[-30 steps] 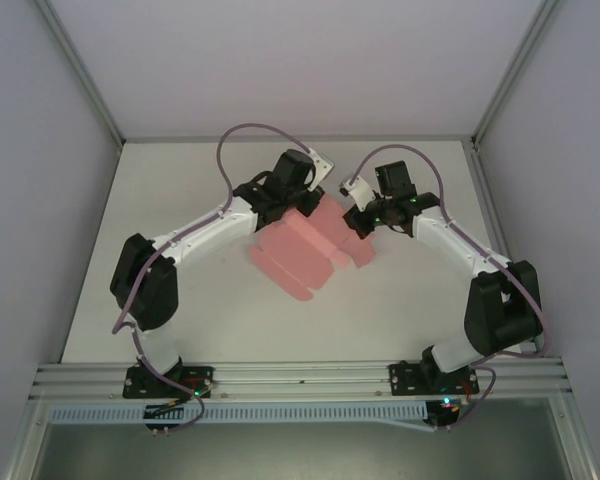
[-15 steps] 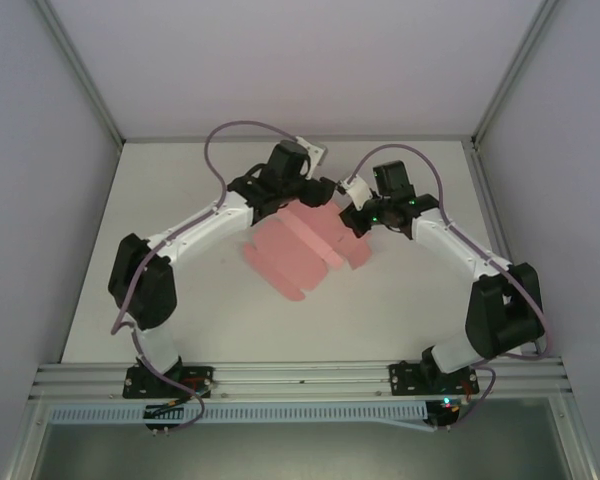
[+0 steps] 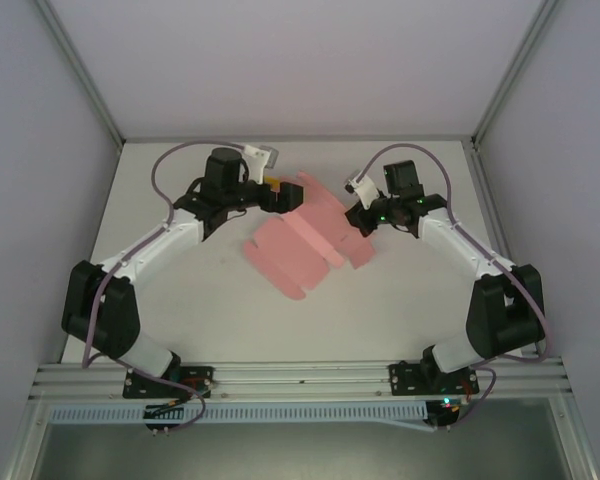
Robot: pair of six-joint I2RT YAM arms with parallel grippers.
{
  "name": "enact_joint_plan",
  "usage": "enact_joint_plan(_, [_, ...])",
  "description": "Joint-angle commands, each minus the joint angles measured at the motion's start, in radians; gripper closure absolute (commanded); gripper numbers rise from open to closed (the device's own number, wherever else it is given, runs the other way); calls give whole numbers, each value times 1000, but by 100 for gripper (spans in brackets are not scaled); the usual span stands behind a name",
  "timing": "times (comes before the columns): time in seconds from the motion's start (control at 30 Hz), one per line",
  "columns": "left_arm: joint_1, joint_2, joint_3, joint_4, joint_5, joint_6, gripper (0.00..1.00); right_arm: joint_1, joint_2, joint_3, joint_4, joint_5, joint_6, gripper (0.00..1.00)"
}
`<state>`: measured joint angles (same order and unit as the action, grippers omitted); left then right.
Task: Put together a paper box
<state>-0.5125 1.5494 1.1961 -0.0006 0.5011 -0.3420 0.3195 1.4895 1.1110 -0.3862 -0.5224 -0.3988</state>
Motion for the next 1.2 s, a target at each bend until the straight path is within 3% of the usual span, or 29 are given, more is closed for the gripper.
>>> enact_joint_plan(0.0, [14,70,31,80,123,-39,1,0,-7,6,16,-101,-48,100])
enact_joint_plan(0.13, [64,111,32,122,156,-26,0,0,-28,-6,-9,-211,-158,100])
enact_joint_plan(0.33, [68,165,49,208,380,35,1,-1,-58,-42,10,-352,-263,100])
enact_joint_plan(0.5, [63,163,21,271,471,52,2,-3,-38,-25,39,-294,-217,100])
enact_joint_plan(0.67, [63,105,17,135,368,135,3,-11,-21,-10,23,-170,-180,100])
enact_joint_plan(0.83, [44,65,52,-36,207,224,4,-26,-18,-8,11,-157,-152,100])
enact_joint_plan(1.17, [-32,46,92,-89,121,290,20,-31,-9,6,3,-144,-128,100])
